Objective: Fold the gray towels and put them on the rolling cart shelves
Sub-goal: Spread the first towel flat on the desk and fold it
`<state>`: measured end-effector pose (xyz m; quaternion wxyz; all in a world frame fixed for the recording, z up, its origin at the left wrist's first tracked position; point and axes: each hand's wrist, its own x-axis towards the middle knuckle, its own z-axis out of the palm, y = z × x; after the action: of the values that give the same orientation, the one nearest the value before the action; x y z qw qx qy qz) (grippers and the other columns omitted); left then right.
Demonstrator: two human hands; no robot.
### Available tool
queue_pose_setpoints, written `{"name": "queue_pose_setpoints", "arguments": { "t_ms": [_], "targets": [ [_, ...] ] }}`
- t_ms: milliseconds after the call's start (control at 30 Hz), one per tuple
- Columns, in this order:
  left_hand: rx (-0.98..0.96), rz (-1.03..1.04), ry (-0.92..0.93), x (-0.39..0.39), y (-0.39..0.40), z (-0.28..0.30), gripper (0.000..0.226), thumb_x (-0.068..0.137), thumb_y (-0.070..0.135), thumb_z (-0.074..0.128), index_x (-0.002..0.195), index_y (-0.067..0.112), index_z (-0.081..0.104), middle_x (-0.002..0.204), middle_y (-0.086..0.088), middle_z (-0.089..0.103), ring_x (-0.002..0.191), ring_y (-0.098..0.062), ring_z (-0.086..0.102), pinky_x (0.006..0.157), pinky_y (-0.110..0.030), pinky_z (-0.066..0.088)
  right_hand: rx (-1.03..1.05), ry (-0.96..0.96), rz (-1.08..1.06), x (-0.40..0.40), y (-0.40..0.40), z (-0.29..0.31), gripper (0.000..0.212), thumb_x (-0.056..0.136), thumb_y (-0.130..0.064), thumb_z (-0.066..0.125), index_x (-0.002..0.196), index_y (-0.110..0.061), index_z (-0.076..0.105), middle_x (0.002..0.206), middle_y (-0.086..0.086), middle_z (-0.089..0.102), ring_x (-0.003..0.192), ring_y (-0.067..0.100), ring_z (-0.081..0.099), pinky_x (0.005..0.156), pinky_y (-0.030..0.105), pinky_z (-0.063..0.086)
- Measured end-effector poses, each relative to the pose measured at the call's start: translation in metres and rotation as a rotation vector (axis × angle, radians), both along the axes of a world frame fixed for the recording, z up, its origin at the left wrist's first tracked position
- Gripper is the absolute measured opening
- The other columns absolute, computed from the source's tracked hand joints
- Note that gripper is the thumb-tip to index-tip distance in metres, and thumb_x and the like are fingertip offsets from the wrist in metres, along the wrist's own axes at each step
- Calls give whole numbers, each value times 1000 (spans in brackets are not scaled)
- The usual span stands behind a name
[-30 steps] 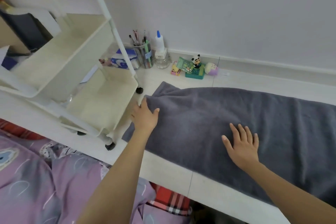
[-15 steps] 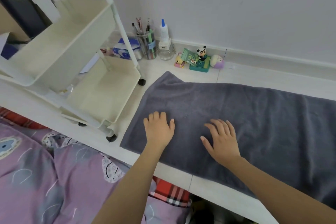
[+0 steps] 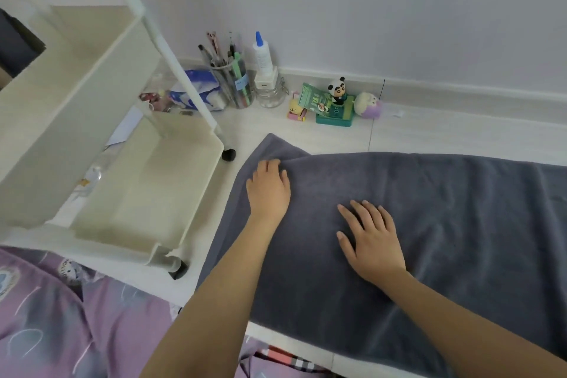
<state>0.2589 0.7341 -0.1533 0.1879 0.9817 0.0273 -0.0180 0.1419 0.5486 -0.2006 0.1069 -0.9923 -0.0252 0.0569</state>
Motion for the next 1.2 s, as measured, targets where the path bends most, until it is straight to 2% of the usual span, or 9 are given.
{"name": "queue_pose_setpoints", "arguments": {
  "t_ms": [267, 367, 467, 567, 700, 833, 933, 1033, 1200],
  "targets": [
    [-78, -105, 145, 94, -9, -7, 37, 99, 19, 40, 134, 17, 50, 136, -7, 42, 114, -26, 53, 95, -34, 42, 57, -54, -16, 3, -1, -6, 51, 92, -46, 35, 135, -22, 50, 134, 3, 54, 130, 25, 41, 112, 43, 22],
    [-42, -140, 240, 105, -7, -17, 23, 96, 26, 48, 117, 20, 54, 123, -9, 42, 98, -28, 57, 86, -36, 48, 46, -41, -8, 5, 0, -7, 51, 92, -47, 36, 136, -23, 49, 135, 2, 53, 130, 24, 40, 112, 43, 20],
    [-92, -61, 215, 114, -5, -18, 13, 95, 27, 50, 101, 17, 55, 115, -8, 45, 85, -25, 56, 76, -32, 44, 43, -41, -6, 5, -1, -6, 51, 92, -47, 36, 135, -23, 49, 135, 2, 53, 130, 23, 40, 112, 43, 20],
    [-256, 161, 43, 114, -7, -16, 13, 96, 22, 48, 99, 11, 54, 114, -10, 47, 80, -25, 53, 72, -30, 40, 67, -75, 1, 1, -1, -8, 51, 91, -46, 38, 134, -22, 51, 134, 2, 54, 129, 23, 41, 111, 43, 23],
    [-286, 91, -33, 94, -21, -13, 38, 96, 27, 51, 131, 15, 45, 133, -9, 42, 112, -27, 52, 88, -35, 44, 91, -115, -17, 6, -1, -8, 50, 90, -45, 40, 132, -23, 54, 131, 1, 56, 127, 22, 43, 109, 43, 25],
    [-11, -183, -73, 23, -39, -19, 53, 98, 39, 29, 145, 15, 34, 153, -10, 26, 143, -26, 20, 118, -41, 12, 67, -110, -20, 10, 0, -8, 50, 91, -45, 38, 133, -23, 53, 132, 1, 56, 128, 23, 43, 109, 44, 26],
    [196, -317, 61, -19, -26, -41, 73, 87, 55, 0, 152, 22, 7, 160, -9, -1, 147, -25, -6, 115, -45, -12, 37, -83, -49, 15, 3, -7, 51, 92, -45, 36, 135, -22, 50, 134, 3, 54, 129, 24, 43, 110, 44, 24],
    [273, -322, 78, -11, -7, -56, 65, 88, 56, -2, 147, 30, -7, 160, -5, -5, 146, -22, -10, 116, -47, -12, 6, -51, -39, 25, 10, -8, 53, 92, -46, 33, 136, -22, 49, 135, 3, 53, 129, 26, 45, 109, 44, 21],
    [260, -272, 138, -3, -26, -41, 61, 97, 51, 6, 150, 24, -9, 158, -4, -16, 145, -23, -17, 117, -46, -13, 92, -110, -66, 22, 8, 1, 51, 95, -41, 31, 138, -20, 46, 139, 5, 51, 130, 25, 45, 111, 40, 19]
  ]
}}
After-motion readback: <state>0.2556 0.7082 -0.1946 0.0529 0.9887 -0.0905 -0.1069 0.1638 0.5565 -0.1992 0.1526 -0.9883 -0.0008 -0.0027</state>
